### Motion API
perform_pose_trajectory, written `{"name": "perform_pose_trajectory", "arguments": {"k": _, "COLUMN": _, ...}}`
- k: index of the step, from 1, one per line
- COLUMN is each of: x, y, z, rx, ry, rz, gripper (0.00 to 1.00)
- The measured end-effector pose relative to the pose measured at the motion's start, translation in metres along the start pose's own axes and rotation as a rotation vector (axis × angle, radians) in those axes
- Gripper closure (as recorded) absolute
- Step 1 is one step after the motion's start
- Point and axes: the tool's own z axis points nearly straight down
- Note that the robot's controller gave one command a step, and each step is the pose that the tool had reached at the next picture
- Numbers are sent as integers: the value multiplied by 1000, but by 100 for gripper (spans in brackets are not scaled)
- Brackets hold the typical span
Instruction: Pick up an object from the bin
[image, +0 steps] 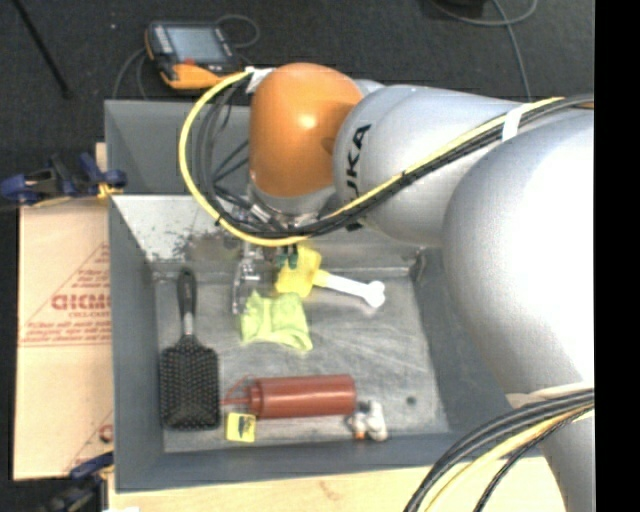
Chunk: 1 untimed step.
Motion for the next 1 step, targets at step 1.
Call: {"name": "perform_pose_trajectory", "arguments": {"k": 1, "x": 14, "y": 26, "z": 52, "rx": -1, "ry": -6, "rz": 15, "gripper": 0}}
